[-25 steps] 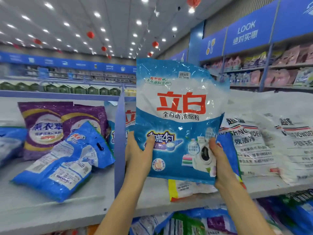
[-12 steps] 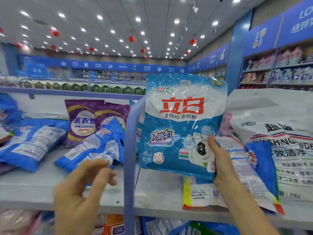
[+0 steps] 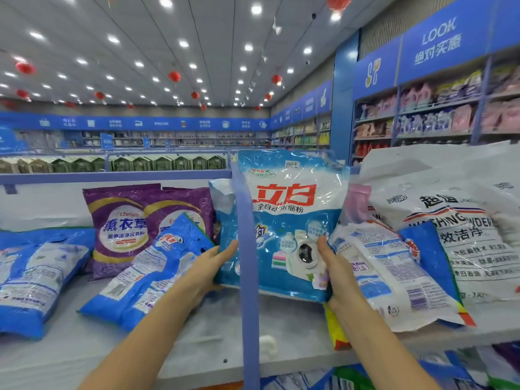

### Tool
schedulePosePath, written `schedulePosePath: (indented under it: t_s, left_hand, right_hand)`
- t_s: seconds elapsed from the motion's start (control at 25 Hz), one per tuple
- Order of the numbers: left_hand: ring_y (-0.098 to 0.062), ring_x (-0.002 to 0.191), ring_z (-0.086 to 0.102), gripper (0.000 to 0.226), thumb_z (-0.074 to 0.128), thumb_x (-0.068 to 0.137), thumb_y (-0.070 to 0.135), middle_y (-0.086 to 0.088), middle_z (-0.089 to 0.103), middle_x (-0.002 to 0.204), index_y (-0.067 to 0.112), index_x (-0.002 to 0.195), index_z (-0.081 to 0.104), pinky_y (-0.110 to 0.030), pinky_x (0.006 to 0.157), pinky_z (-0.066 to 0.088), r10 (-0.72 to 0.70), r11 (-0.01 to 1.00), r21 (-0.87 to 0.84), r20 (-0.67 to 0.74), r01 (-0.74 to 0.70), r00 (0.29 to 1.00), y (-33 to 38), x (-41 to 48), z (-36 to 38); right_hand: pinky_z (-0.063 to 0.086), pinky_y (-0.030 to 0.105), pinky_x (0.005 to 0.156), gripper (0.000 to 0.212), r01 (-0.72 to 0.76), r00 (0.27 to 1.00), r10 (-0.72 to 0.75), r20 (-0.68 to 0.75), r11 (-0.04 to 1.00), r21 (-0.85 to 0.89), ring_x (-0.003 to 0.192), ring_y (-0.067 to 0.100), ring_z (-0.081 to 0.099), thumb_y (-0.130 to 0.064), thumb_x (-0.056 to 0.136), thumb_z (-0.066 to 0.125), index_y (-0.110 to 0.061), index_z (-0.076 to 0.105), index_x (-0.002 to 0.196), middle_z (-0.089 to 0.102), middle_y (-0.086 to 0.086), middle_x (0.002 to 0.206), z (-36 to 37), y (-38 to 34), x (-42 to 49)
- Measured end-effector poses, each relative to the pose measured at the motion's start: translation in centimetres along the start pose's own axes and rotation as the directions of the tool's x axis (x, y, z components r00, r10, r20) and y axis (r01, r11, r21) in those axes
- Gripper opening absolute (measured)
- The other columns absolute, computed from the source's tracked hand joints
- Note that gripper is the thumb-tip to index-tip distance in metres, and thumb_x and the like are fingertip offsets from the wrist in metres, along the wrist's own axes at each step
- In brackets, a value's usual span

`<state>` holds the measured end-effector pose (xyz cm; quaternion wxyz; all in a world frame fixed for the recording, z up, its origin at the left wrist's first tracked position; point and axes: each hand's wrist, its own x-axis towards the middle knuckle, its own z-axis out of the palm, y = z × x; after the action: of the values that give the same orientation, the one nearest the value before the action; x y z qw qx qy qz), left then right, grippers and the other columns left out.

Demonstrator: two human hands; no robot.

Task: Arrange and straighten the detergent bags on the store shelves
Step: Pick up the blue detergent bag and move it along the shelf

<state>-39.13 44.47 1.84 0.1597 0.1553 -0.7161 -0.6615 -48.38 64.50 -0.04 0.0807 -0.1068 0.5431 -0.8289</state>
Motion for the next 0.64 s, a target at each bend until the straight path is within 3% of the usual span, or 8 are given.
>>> schedulePosePath:
  t_s: [0.08, 0.2, 0.28, 0.36, 0.44, 0.52, 0.56, 0.64]
  left_hand:
    - [0.002, 0.052, 0.062, 0.019, 0.062, 0.087, 0.015, 0.0, 0.064, 0.085, 0.013, 0.105, 0.056, -0.013, 0.046, 0.045, 0.043, 0.995, 0.092, 0.035, -0.046, 0.998, -0.2, 0.4, -0.5]
    - [0.018, 0.054, 0.057, 0.035, 0.065, 0.082, 0.0, 0.02, 0.063, 0.077, 0.025, 0.101, 0.049, -0.003, 0.05, 0.042, 0.11, 0.977, 0.169, 0.132, -0.132, 0.985, -0.8, -1.0, -0.5]
    - [0.022, 0.058, 0.056, 0.043, 0.07, 0.078, 0.001, 0.027, 0.06, 0.08, 0.031, 0.098, 0.046, -0.002, 0.054, 0.043, 0.126, 0.972, 0.172, 0.201, -0.162, 0.971, -1.5, -2.4, -0.8]
    - [0.011, 0.071, 0.064, 0.053, 0.079, 0.069, 0.005, 0.018, 0.066, 0.087, 0.03, 0.105, 0.05, -0.008, 0.059, 0.048, 0.126, 0.984, 0.099, 0.206, -0.148, 0.971, -2.6, -2.7, -1.4]
    - [0.006, 0.071, 0.066, 0.055, 0.082, 0.065, 0.004, 0.019, 0.071, 0.079, 0.03, 0.1, 0.05, -0.011, 0.058, 0.05, 0.154, 0.986, 0.04, 0.184, -0.164, 0.971, -2.8, -3.1, -1.5]
    - [0.014, 0.06, 0.061, 0.052, 0.075, 0.069, -0.006, 0.026, 0.067, 0.064, 0.031, 0.089, 0.045, -0.007, 0.051, 0.046, 0.195, 0.98, 0.029, 0.116, -0.199, 0.974, -2.8, -2.8, -1.2]
    - [0.017, 0.057, 0.058, 0.053, 0.072, 0.071, -0.01, 0.021, 0.068, 0.066, 0.031, 0.088, 0.044, -0.005, 0.05, 0.044, 0.22, 0.974, 0.04, 0.073, -0.223, 0.973, -2.7, -2.5, -1.1]
    - [0.008, 0.064, 0.064, 0.054, 0.074, 0.068, -0.01, 0.002, 0.069, 0.091, 0.024, 0.1, 0.048, -0.008, 0.053, 0.047, 0.279, 0.958, 0.059, 0.01, -0.279, 0.96, -2.4, -1.1, -1.3]
  right_hand:
    - [0.05, 0.047, 0.093, 0.041, -0.028, 0.999, 0.03, 0.033, 0.997, -0.078, 0.102, 0.035, 0.064, -0.047, 0.079, 0.063, -0.014, 0.067, 0.102, 0.07, 0.019, 0.1, -0.2, 0.1, 0.1]
    - [0.056, 0.023, 0.07, 0.022, 0.011, 0.99, 0.016, 0.139, 0.981, -0.192, 0.084, 0.012, 0.07, -0.033, 0.09, 0.055, -0.02, 0.063, 0.106, 0.074, -0.003, 0.089, -1.2, -0.4, 0.5]
    - [0.056, 0.027, 0.077, 0.024, 0.044, 0.985, 0.004, 0.173, 0.962, -0.269, 0.09, 0.012, 0.068, -0.028, 0.091, 0.056, -0.025, 0.059, 0.114, 0.072, -0.004, 0.099, -1.5, -0.2, 0.7]
    - [0.052, 0.039, 0.088, 0.029, 0.025, 0.983, 0.028, 0.181, 0.958, -0.287, 0.096, 0.021, 0.067, -0.033, 0.086, 0.062, -0.021, 0.06, 0.112, 0.071, 0.004, 0.105, -1.0, 0.2, 0.8]
    - [0.051, 0.041, 0.091, 0.041, 0.006, 0.987, 0.045, 0.156, 0.95, -0.312, 0.097, 0.023, 0.067, -0.046, 0.078, 0.067, -0.018, 0.061, 0.107, 0.071, 0.005, 0.104, -0.2, 0.5, 1.2]
    - [0.053, 0.036, 0.082, 0.038, 0.07, 0.993, -0.035, 0.114, 0.946, -0.315, 0.091, 0.021, 0.067, -0.045, 0.08, 0.066, -0.014, 0.061, 0.103, 0.071, 0.005, 0.097, 1.0, 0.6, 1.2]
    - [0.053, 0.03, 0.075, 0.031, 0.126, 0.99, -0.105, 0.09, 0.949, -0.29, 0.087, 0.017, 0.067, -0.039, 0.083, 0.064, -0.014, 0.061, 0.102, 0.071, 0.003, 0.093, 1.6, 0.6, 1.3]
    - [0.05, 0.016, 0.068, 0.021, 0.256, 0.967, -0.251, 0.053, 0.931, -0.261, 0.086, 0.005, 0.065, -0.029, 0.089, 0.06, -0.019, 0.06, 0.107, 0.069, -0.006, 0.096, 2.7, 0.9, 2.1]
